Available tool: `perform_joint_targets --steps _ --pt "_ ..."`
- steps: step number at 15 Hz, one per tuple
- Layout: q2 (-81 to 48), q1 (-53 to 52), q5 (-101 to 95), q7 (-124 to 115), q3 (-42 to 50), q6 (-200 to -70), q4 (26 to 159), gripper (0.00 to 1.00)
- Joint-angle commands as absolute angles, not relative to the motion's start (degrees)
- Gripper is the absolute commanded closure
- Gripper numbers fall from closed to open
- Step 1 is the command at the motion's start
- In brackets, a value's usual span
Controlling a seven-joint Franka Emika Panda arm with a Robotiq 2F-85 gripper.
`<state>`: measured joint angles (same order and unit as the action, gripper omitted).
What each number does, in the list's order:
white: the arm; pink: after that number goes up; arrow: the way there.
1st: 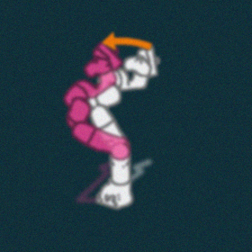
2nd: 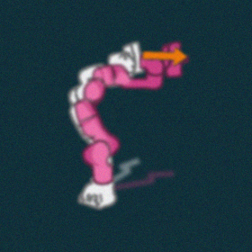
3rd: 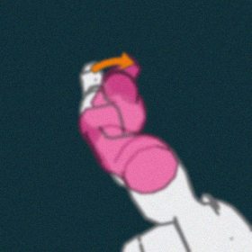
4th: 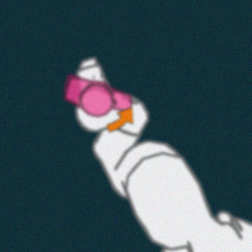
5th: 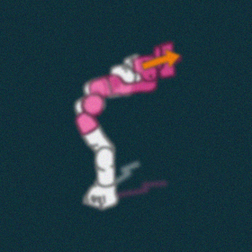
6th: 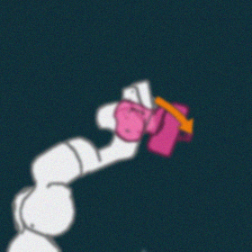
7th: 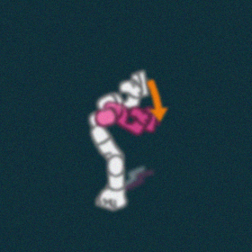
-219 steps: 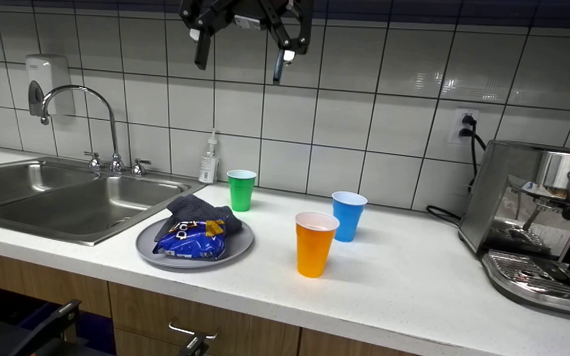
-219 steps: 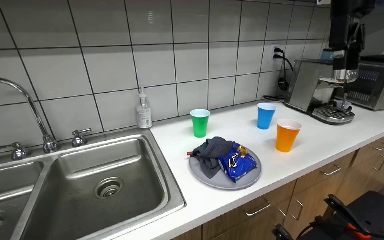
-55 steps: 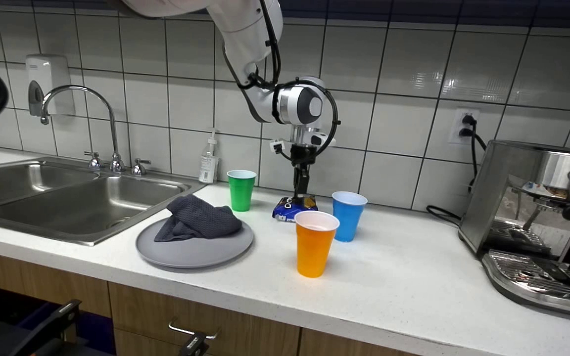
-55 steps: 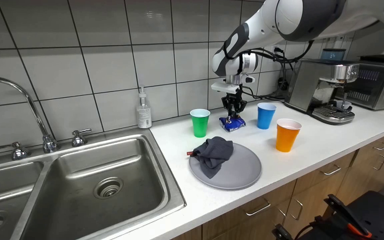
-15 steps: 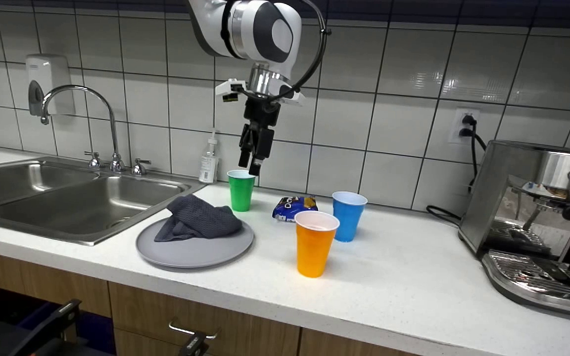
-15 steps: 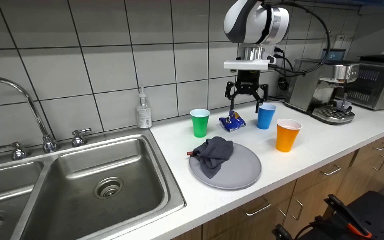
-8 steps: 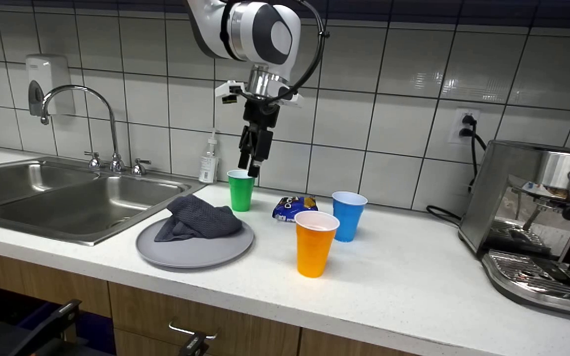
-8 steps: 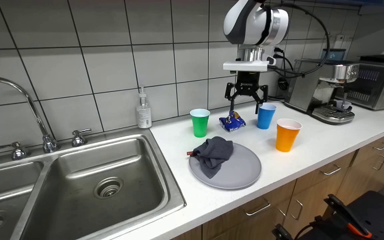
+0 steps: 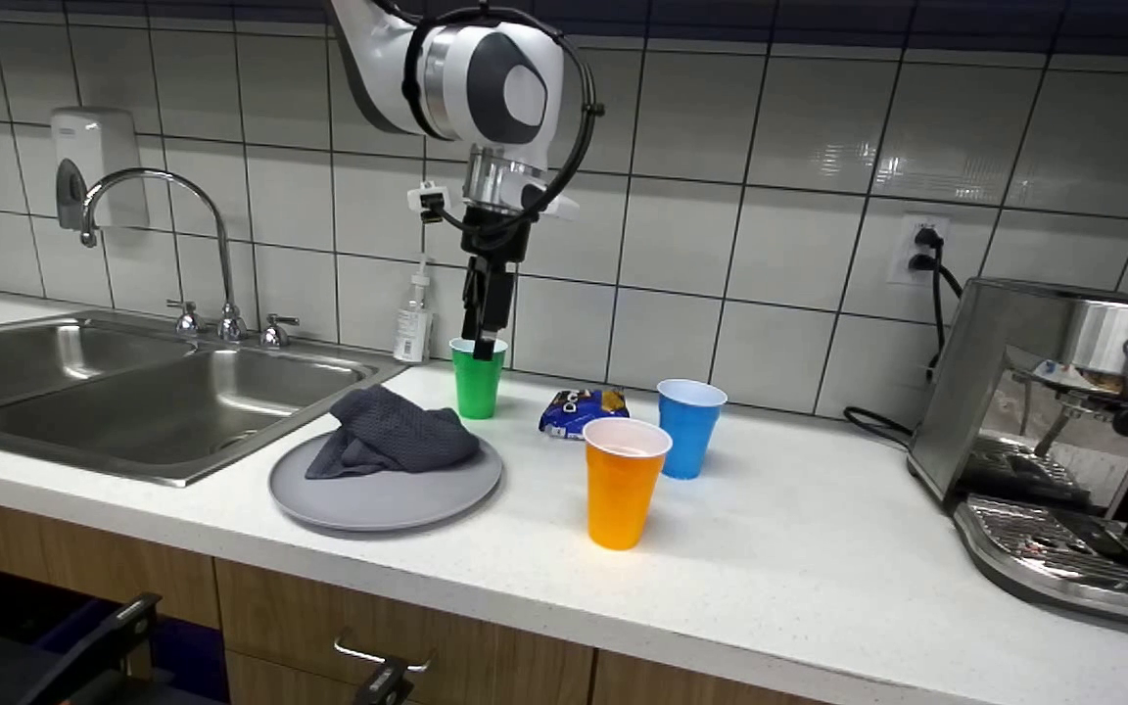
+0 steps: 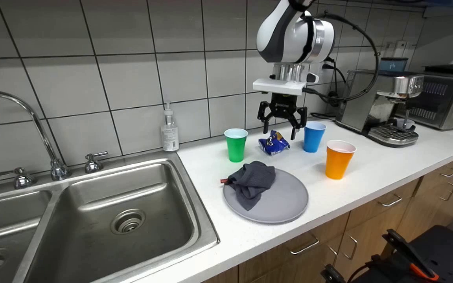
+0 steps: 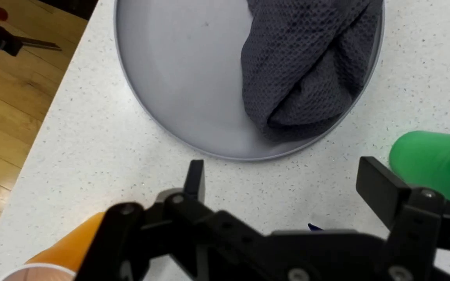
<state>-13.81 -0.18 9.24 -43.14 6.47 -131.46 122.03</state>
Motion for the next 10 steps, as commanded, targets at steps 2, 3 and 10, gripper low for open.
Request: perform_joint_targets --steps 2,3,10 --pt "-12.7 -2.0 9.2 -46.5 5.0 -138.2 126.3 0.00" --pt "-12.8 -2.5 9.0 -46.9 4.7 -139.4 126.9 0.00" --pt "-15.4 -6.1 7.3 -51.4 4.1 -146.2 130.2 0.00"
